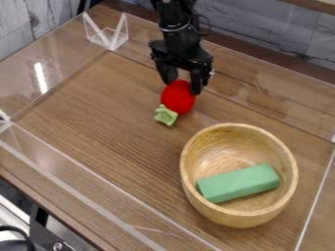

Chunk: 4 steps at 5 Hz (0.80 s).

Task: Move the red fruit to the right side of the table

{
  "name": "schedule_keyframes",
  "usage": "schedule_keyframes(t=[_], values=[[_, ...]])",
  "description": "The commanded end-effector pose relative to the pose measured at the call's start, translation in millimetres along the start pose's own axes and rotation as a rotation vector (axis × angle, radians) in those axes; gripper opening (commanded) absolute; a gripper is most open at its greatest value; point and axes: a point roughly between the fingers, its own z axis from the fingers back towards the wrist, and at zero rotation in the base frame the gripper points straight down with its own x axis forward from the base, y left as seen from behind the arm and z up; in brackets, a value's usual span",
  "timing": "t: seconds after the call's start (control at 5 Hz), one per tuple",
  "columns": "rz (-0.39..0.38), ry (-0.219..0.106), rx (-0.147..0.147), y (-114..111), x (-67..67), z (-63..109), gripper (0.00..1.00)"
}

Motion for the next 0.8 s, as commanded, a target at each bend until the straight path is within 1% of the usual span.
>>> schedule_keyframes(t=[0.0,0.2,0.4,0.6], values=[[0.002,-0.054,0.008,6.2,12.4,14.6,1.0],[0.004,-0.052,0.01,6.5,13.0,12.8,0.0],[0.019,-0.063,0.015,4.6,17.1,22.8,0.0],[0.033,-0.084,0.02,-1.0,24.3,39.7,0.0]])
